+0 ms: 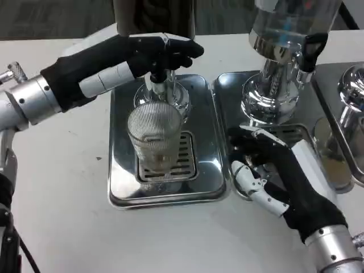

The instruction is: Grasp the cup under the faucet to collect the drink, then remove the cup.

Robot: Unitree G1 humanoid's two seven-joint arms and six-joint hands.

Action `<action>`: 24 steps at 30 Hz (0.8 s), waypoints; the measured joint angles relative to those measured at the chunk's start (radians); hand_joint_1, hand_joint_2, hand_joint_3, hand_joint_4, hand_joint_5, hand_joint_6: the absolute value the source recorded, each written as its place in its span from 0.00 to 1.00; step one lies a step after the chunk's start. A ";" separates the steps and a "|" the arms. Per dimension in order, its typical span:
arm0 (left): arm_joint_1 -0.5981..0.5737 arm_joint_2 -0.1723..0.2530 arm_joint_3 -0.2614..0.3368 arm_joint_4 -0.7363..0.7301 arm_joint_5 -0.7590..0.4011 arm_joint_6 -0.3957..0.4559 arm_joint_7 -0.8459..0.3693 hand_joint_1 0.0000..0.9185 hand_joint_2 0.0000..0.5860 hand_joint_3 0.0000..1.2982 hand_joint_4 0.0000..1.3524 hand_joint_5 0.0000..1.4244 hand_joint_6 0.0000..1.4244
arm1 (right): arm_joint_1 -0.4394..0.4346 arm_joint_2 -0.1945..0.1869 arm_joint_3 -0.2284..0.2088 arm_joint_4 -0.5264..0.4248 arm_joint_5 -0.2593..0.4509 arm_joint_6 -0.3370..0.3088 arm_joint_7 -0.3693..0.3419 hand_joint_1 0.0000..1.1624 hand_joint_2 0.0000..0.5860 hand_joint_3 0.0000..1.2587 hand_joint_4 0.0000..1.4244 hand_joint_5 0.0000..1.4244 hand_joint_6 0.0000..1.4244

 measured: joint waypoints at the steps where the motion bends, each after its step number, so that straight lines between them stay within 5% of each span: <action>1: 0.001 0.002 -0.004 0.000 0.002 -0.009 0.003 0.00 0.07 0.20 0.12 0.13 0.13 | -0.005 0.000 0.000 0.000 0.005 0.006 0.007 0.35 0.63 0.18 0.16 0.20 0.22; 24: 0.011 0.030 -0.070 -0.006 0.080 -0.172 0.122 0.00 0.08 0.19 0.11 0.13 0.12 | -0.071 -0.003 0.013 -0.012 0.061 0.114 0.100 0.39 0.48 0.01 0.00 0.06 0.10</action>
